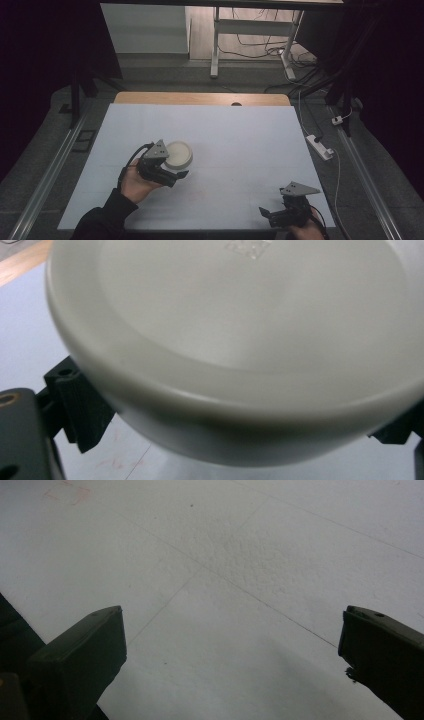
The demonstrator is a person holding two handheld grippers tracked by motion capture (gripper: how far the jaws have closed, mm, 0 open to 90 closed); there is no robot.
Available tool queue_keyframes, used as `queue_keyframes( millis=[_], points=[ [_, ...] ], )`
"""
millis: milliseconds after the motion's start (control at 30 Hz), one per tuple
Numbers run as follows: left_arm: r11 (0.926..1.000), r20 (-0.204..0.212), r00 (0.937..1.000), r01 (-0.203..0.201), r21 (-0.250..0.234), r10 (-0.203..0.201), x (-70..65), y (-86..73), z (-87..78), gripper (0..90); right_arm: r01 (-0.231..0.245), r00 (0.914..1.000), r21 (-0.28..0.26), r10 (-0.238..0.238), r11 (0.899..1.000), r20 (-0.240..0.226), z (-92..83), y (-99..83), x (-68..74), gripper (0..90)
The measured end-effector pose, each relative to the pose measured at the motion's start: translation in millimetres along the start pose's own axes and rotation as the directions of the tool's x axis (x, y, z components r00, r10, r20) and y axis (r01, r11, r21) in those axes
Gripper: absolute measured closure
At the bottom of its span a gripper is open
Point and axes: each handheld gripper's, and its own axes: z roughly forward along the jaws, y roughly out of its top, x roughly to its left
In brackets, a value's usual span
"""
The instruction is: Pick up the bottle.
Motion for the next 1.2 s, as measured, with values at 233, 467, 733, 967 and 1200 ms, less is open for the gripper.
queue_keyframes(
  millis=[233,467,733,967,1200],
  points=[
    [0.9998,0.032,0.9993,-0.017,-0.014,0.017,-5.6,14.3,1.7,7.4,-0.002,1.0,-0.002,0.002,1.0,0.001,0.0,0.0,-0.1,0.0],
    [0.9991,0.064,0.9973,-0.035,-0.025,0.036,-12.6,27.1,3.4,7.4,0.002,1.0,-0.002,-0.002,1.0,0.0,0.0,-0.1,-0.2,0.0],
    [0.9978,0.096,0.9936,-0.057,-0.034,0.06,-22.3,38.0,5.7,7.4,0.001,1.0,-0.001,-0.001,1.0,-0.001,0.0,0.0,-0.1,0.0],
    [0.9976,0.127,0.9896,-0.067,-0.018,0.068,-27.9,41.6,10.0,7.4,0.002,1.0,-0.002,-0.002,1.0,-0.001,-0.1,-0.1,-0.2,0.0],
    [0.9977,0.138,0.9881,-0.067,-0.012,0.068,-30.4,42.1,13.5,7.4,0.003,1.0,-0.002,-0.003,1.0,-0.002,-0.2,-0.1,-0.2,0.0]
  ],
)
